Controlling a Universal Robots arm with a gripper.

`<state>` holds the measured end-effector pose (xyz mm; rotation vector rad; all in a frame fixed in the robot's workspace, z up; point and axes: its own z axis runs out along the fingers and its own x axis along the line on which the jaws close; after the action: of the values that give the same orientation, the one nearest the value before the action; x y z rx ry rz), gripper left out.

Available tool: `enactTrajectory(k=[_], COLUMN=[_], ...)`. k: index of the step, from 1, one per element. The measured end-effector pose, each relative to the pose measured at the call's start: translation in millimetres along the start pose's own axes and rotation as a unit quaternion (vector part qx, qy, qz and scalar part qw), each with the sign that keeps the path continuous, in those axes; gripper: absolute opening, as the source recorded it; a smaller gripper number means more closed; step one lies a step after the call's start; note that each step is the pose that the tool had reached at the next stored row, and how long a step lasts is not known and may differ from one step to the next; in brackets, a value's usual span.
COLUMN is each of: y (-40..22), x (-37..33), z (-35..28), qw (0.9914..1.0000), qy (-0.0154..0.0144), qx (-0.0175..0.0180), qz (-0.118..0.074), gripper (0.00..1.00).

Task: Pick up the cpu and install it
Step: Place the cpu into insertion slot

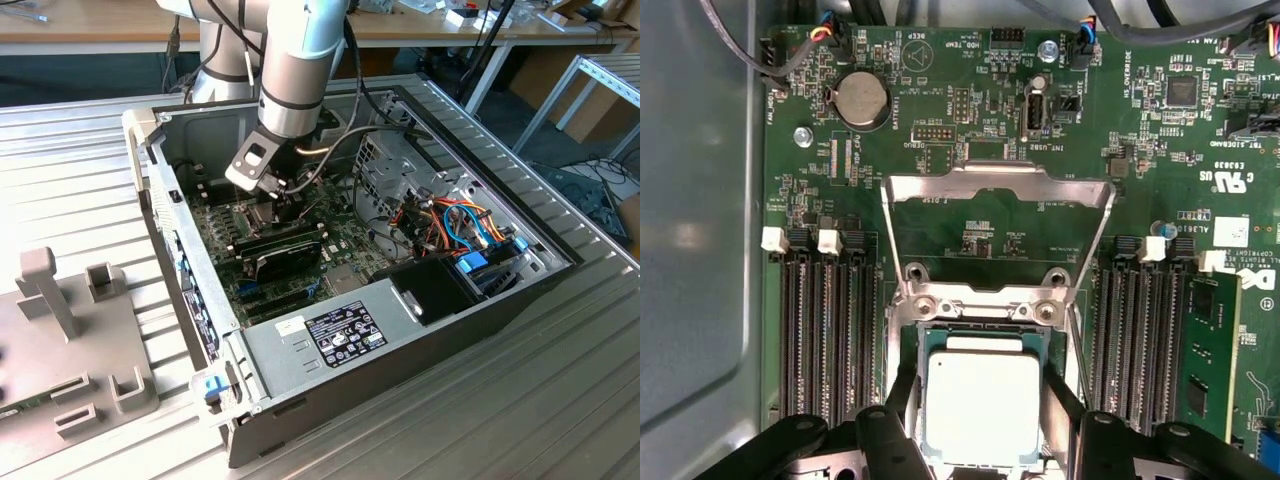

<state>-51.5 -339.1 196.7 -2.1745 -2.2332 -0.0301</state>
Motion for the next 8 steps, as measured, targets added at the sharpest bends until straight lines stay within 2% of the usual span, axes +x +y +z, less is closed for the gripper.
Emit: enactTrajectory(k=[5,6,8], y=[0.0,0.0,0.0], x=[0.0,0.1,0.4], z=[-0.1,-1.9,-12.1], qw=[1.00000,1.00000,1.00000], qy=[-0.0001,0.0002,-0.0003], qx=[0.0001,-0.0001,0.0000], qz=[0.000,0.000,0.000], gripper=[0.61,0.61,0.61])
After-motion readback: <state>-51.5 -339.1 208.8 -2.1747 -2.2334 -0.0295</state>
